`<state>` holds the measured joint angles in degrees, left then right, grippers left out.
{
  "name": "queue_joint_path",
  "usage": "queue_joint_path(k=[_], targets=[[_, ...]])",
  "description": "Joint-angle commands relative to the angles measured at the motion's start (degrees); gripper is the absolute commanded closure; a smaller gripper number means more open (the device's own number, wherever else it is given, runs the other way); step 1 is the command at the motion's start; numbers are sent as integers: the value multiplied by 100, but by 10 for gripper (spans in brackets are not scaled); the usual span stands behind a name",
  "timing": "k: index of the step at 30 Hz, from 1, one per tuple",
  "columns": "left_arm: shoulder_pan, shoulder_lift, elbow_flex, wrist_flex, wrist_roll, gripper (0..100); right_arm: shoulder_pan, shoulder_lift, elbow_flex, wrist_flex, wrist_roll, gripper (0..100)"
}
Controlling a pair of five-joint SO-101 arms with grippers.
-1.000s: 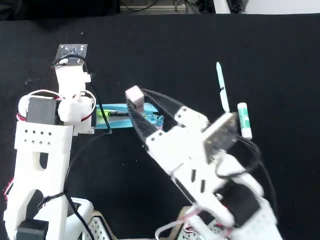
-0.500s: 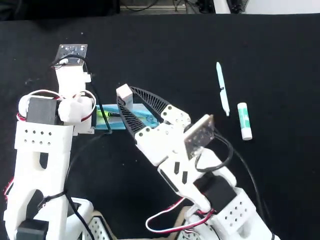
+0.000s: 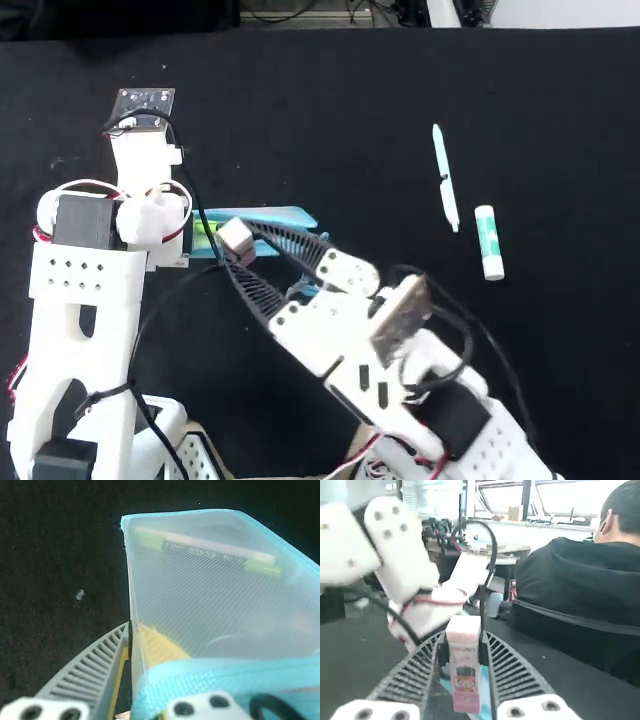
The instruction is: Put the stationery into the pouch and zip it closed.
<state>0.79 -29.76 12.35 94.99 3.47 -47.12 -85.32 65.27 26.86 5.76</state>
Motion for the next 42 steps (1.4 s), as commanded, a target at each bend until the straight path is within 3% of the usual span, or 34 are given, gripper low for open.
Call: queue_joint_path(k=[1, 5, 16, 20, 26, 37, 42], targets=[[-84, 44, 154, -44, 9, 970, -88, -110, 400, -703, 545, 987], [-101, 44, 163, -44, 9, 970, -79, -57, 1235, -1873, 695, 987], [-101, 62, 154, -44, 9, 970, -79, -57, 1473, -1952, 703, 987], [-110, 53, 154, -44, 9, 970, 70, -57, 1393, -1371, 659, 969], [-84, 79, 154, -44, 9, 970, 132, -57, 804, 114, 53, 765], [-119, 70, 171, -44, 9, 970, 149, -110, -857, 1319, -70, 890], [-119, 44, 180, -44, 9, 970, 1055, -110, -1789, 1916, -70, 904]])
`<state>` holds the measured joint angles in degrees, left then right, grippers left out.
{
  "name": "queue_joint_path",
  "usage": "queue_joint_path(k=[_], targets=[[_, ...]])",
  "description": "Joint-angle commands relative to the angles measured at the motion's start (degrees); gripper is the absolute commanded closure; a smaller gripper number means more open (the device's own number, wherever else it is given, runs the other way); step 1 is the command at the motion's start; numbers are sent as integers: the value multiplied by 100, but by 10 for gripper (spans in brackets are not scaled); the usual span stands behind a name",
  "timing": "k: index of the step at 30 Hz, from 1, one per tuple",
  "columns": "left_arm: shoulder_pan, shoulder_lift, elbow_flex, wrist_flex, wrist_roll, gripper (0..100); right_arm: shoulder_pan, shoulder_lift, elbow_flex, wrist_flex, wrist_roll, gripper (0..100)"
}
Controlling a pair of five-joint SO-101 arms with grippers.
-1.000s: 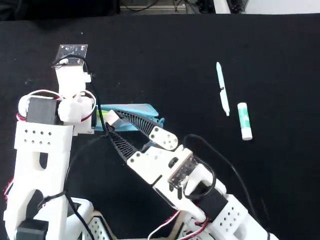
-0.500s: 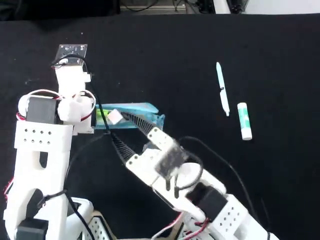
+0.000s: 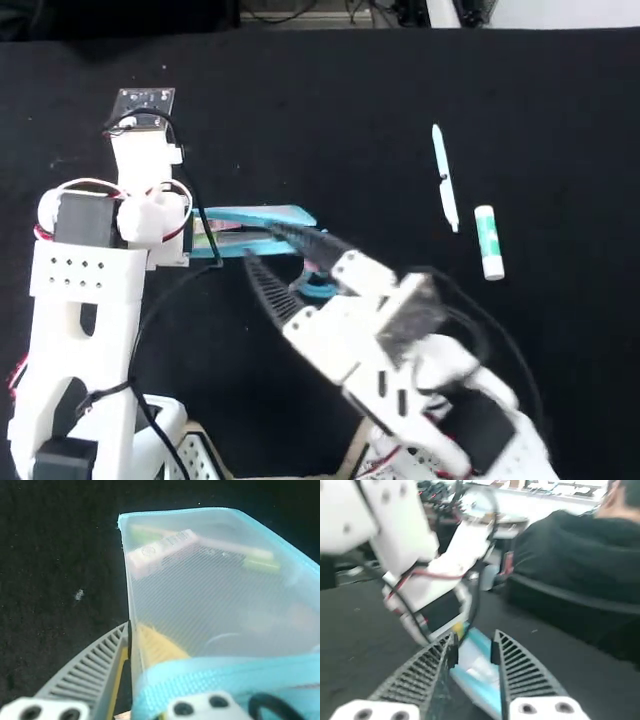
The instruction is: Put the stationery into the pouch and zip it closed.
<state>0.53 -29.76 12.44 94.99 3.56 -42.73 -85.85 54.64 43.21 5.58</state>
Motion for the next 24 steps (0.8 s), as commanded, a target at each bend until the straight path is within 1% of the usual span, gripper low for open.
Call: queue_joint_path(k=[1, 4, 7, 12, 15, 18, 24], targets=[[-92, 44, 171, -44, 0, 970, 941, -48, -892, 440, -53, 903], [-92, 35, 189, -44, 0, 970, 2066, 4, -1262, 914, -53, 903], [-92, 35, 180, -44, 0, 970, 3182, 92, -1288, 1248, -53, 904], [-101, 35, 189, -44, 0, 970, 4527, 1235, -1288, 1881, -26, 904], [-101, 35, 189, -44, 0, 970, 4958, 2325, -1332, 1943, 255, 904], [-101, 35, 189, -44, 0, 970, 5160, 3530, -1613, 1952, 334, 903], [-101, 35, 189, -44, 0, 970, 5257, 5886, -2862, 1952, 352, 903]])
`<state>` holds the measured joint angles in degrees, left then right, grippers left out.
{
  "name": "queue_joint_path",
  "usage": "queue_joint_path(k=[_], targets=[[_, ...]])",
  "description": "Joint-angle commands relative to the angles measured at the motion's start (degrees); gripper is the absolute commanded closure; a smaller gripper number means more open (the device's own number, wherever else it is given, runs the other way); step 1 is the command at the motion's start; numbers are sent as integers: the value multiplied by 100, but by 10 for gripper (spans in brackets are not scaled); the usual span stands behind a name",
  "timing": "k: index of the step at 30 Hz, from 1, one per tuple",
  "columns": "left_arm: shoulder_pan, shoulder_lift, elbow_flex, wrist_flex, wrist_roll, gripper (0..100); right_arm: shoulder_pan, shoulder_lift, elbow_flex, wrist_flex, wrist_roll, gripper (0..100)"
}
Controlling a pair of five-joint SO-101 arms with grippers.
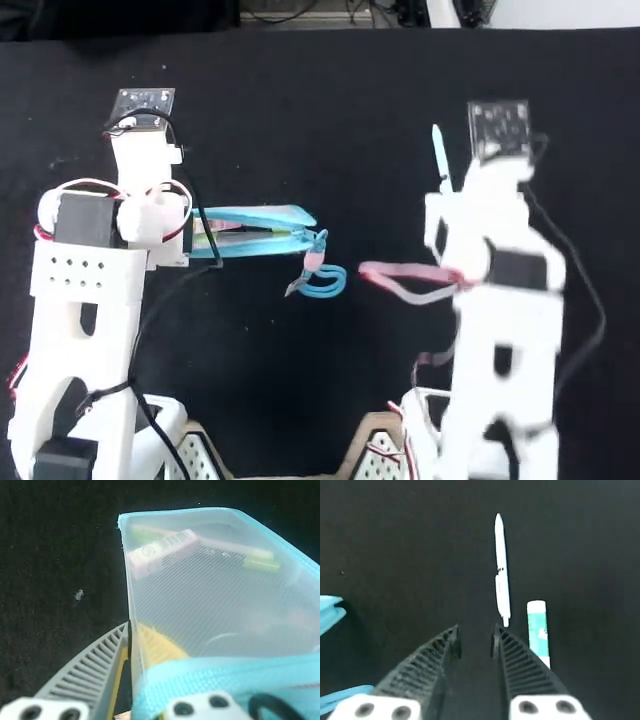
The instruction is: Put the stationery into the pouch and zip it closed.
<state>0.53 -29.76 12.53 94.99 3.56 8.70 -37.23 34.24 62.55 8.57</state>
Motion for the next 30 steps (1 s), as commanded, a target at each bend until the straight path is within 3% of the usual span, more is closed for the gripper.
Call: queue_joint_path(k=[1, 14, 30], targets=[[-101, 35, 180, -44, 0, 970, 105, 1385, -1068, 26, 53, 903], [-101, 35, 180, -35, 0, 970, 53, 5587, -4567, 44, 62, 902], [-101, 35, 189, -9, 0, 970, 18, 9165, -8884, 9, 299, 902]])
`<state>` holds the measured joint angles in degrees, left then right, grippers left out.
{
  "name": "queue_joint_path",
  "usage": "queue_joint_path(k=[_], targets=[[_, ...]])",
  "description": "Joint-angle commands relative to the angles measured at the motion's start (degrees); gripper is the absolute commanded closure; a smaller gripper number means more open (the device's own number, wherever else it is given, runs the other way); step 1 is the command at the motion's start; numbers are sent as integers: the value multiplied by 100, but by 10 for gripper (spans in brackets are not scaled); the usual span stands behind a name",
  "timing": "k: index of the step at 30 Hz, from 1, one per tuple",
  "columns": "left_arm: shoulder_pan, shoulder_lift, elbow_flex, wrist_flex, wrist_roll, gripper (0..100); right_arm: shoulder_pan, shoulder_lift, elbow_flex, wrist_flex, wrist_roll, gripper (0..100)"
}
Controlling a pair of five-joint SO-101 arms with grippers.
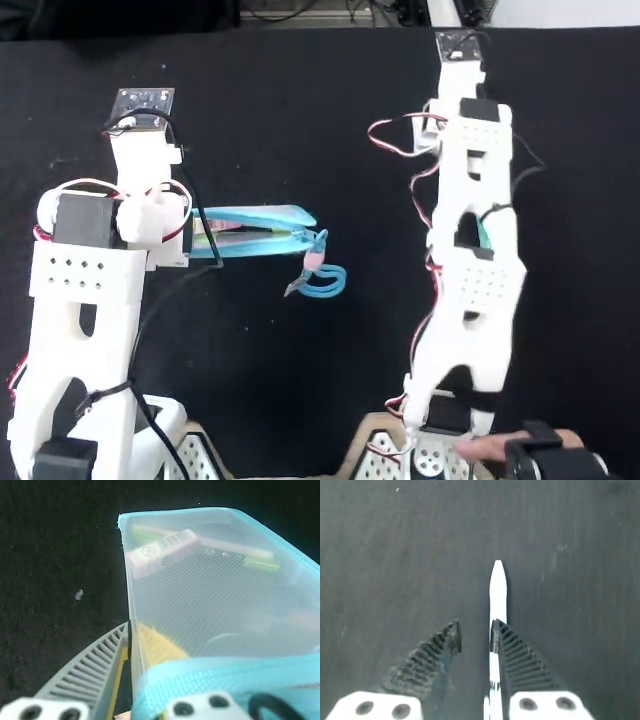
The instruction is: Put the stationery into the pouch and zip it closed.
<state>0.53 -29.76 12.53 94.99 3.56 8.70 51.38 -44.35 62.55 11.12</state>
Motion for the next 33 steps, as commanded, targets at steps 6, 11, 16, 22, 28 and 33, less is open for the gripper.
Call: queue_joint_path(k=[6, 11, 16, 22, 28, 33], targets=[[-101, 35, 189, 0, -9, 970, 79, 1552, -2580, 44, 44, 902], [-101, 35, 189, 0, -18, 970, 202, 2325, -3662, 44, 44, 902], [-101, 35, 189, 0, -18, 970, 334, 2905, -4409, 53, 44, 902], [-101, 35, 189, 0, -18, 970, 334, 3152, -4532, 70, 536, 906], [-101, 35, 189, 0, -26, 970, 290, 2932, -4532, 633, 809, 987], [-101, 35, 189, 0, -26, 970, 290, 2677, -4532, 1398, 976, 988]])
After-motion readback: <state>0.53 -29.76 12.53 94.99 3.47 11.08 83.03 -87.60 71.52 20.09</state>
